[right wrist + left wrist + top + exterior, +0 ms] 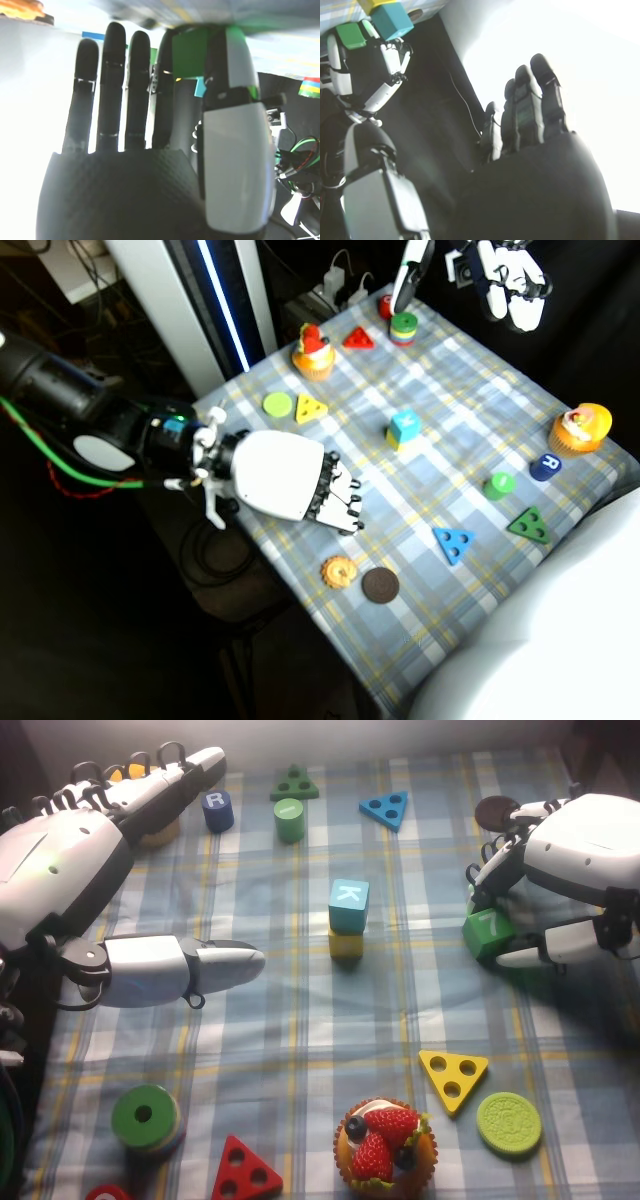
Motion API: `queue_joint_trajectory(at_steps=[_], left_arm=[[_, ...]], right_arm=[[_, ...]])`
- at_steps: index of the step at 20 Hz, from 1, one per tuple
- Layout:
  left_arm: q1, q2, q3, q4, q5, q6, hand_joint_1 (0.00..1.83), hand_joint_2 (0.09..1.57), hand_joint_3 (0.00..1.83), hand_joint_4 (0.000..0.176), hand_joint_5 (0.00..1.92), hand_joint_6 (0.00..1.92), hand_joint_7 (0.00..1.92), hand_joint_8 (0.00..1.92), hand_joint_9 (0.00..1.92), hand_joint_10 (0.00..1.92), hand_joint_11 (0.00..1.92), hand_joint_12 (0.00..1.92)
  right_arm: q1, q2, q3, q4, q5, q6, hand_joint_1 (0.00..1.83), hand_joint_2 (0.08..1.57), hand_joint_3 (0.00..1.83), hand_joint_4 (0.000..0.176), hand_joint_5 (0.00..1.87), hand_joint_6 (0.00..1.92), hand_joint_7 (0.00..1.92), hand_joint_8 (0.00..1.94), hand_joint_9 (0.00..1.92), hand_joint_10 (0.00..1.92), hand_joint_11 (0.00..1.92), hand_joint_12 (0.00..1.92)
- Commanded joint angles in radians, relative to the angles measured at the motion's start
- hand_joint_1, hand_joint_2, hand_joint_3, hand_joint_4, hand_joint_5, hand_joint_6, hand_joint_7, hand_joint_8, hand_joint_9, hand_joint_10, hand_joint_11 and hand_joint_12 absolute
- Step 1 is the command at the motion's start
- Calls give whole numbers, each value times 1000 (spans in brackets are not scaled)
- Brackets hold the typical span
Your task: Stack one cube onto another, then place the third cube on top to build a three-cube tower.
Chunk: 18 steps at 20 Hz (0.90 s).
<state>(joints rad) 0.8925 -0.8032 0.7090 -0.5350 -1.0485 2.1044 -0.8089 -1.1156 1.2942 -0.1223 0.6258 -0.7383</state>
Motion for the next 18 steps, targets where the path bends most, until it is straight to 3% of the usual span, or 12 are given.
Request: queue_joint_trajectory(at_steps=[1,3,6,9,12,16,18], left_arm=[[-4,1,-2,34,-114,-4,672,815,1,176,151,1,223,5,246,6,0,625],[-4,1,-2,32,-113,-4,669,814,1,176,143,0,224,4,245,5,0,624],[-3,1,-2,32,-112,-4,656,819,2,176,163,4,224,1,243,2,0,595],[-1,2,0,32,-107,-4,661,812,0,176,140,3,203,2,227,2,0,400],[0,2,2,34,-98,-4,678,812,0,176,154,2,222,1,237,2,0,495],[0,1,3,34,-95,-4,690,804,0,176,171,5,228,2,235,6,0,540],[-3,-9,7,36,-95,-4,708,796,0,176,177,3,211,0,223,0,0,520]], right_arm=[[13,-2,-6,-7,72,-10,1168,1086,0,0,1023,897,939,40,881,115,363,1167],[26,-2,-8,-34,73,5,1162,1086,0,0,1031,890,921,30,844,104,322,1207],[48,0,6,-123,104,131,1155,1079,0,0,1051,874,932,26,790,84,150,1322],[96,0,18,-213,130,208,1170,1076,0,0,1055,865,961,28,789,93,100,1417],[148,-12,38,-303,174,302,1141,1093,1,0,1021,920,936,8,801,56,193,1149],[221,-26,56,-375,201,358,1156,1099,0,0,1009,924,897,1,746,7,188,975],[251,-26,61,-390,210,359,1160,1108,0,0,989,956,883,0,720,1,147,1015]])
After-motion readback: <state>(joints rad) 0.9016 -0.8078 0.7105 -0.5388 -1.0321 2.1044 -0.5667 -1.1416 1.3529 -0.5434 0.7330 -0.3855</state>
